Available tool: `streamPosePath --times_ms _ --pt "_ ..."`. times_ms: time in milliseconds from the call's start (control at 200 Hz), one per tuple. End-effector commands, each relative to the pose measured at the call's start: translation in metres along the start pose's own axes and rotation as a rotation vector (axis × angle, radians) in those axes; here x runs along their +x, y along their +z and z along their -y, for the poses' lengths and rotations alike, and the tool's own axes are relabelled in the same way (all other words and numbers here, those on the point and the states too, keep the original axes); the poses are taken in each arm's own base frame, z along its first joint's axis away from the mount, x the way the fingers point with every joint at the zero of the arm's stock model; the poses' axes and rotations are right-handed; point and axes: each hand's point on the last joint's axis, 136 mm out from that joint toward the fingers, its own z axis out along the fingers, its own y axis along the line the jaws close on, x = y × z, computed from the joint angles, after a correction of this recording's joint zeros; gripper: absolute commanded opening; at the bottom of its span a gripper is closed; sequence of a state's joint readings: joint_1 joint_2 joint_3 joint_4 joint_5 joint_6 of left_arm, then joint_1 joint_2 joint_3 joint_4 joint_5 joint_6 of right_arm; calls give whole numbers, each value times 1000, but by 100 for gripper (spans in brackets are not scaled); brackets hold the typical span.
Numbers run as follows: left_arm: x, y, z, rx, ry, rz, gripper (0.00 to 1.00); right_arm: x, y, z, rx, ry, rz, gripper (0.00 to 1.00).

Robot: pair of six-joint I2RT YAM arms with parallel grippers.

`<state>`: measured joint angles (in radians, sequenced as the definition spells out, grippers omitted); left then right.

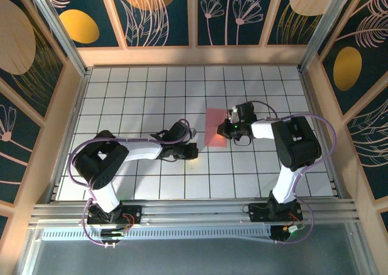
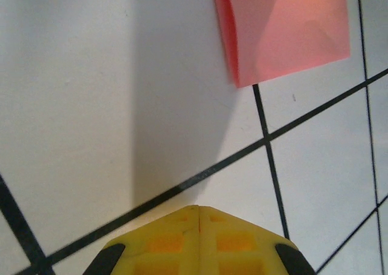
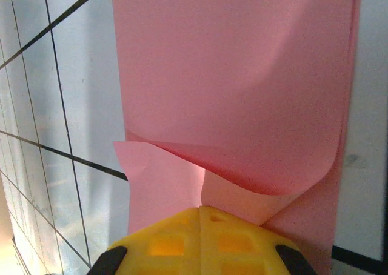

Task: Fold a paper plane with a square sheet of paper (fold left side to right side)
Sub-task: Fold the triangle a second time at the center of the table.

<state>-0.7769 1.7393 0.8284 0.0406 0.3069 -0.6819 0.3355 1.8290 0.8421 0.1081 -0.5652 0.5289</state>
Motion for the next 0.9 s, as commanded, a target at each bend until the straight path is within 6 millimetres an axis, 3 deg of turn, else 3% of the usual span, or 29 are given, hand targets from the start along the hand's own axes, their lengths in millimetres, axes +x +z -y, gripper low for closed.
streamPosePath --times_ms 0,185,280,315,731,896 --pt "-24 -21 25 90 -22 70 0 38 10 10 62 15 -94 0" --pt "-58 -26 48 151 -14 124 0 59 13 -7 43 10 -122 0" --pt "-50 -3 36 123 -29 63 0 62 14 -11 42 12 -124 0" --pt "-58 -2 41 131 -25 74 0 62 14 -13 39 12 -122 0" --pt "-44 28 6 1 -42 8 0 63 16 -17 32 9 -133 0" --pt "-34 34 -6 -35 -63 -29 0 54 13 -31 0 -5 -112 0"
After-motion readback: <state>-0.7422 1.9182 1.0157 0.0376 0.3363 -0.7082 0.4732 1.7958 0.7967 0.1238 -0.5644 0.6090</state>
